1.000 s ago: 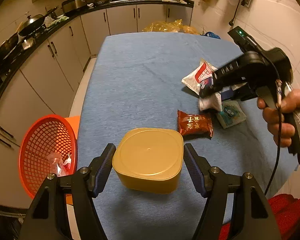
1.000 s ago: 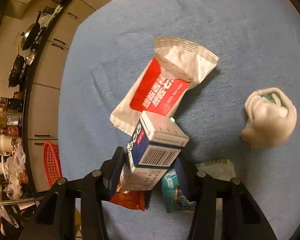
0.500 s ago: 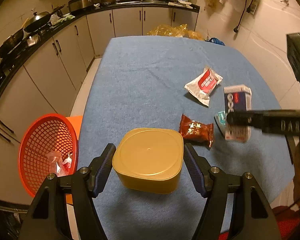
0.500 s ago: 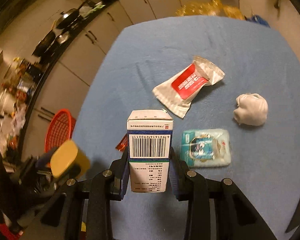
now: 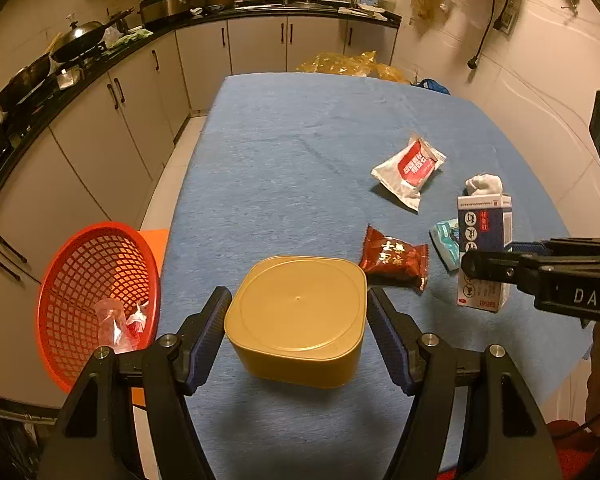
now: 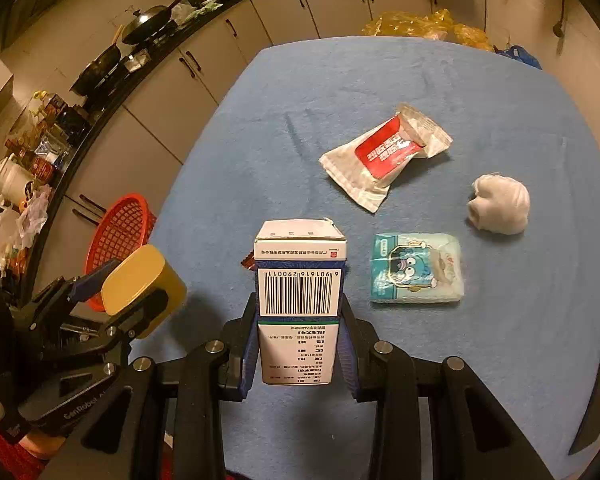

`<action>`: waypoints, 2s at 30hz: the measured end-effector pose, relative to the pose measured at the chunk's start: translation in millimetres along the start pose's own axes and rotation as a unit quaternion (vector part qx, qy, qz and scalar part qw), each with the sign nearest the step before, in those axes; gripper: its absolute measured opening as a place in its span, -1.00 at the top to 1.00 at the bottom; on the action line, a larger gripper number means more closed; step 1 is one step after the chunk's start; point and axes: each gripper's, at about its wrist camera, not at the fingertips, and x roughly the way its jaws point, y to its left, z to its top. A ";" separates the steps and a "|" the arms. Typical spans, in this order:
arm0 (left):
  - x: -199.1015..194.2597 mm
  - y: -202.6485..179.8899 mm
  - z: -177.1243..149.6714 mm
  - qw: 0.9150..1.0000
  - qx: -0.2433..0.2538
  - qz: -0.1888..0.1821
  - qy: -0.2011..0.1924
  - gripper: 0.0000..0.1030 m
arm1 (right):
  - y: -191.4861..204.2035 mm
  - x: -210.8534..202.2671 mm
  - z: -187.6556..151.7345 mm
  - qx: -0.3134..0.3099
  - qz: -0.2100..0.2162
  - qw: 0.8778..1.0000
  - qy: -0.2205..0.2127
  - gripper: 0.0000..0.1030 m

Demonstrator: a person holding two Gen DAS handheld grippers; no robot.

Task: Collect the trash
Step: 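Carry the yellow container with the left tool to the basket while the right tool carries the medicine box, then open the left tool over the basket while the right tool releases the medicine box into it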

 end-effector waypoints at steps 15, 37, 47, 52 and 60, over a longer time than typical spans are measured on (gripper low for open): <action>-9.1 24.8 -5.1 0.999 -0.030 0.008 -0.011 -0.32 | 27.0 7.6 -0.6 -0.029 0.000 0.999 0.017 0.28; -20.5 120.1 -26.0 0.991 -0.125 0.041 -0.017 -0.32 | 113.8 33.7 17.6 -0.104 0.019 0.993 0.054 0.27; -17.3 185.1 -36.8 0.985 -0.154 0.073 -0.007 -0.32 | 174.9 60.0 39.0 -0.136 0.045 0.987 0.072 0.27; -9.6 207.1 -38.0 0.984 -0.158 0.083 0.002 -0.32 | 207.8 73.3 53.8 -0.155 0.050 0.984 0.077 0.27; -9.4 229.2 -41.9 0.983 -0.161 0.092 0.000 -0.35 | 252.3 97.9 73.6 -0.167 0.060 0.980 0.089 0.25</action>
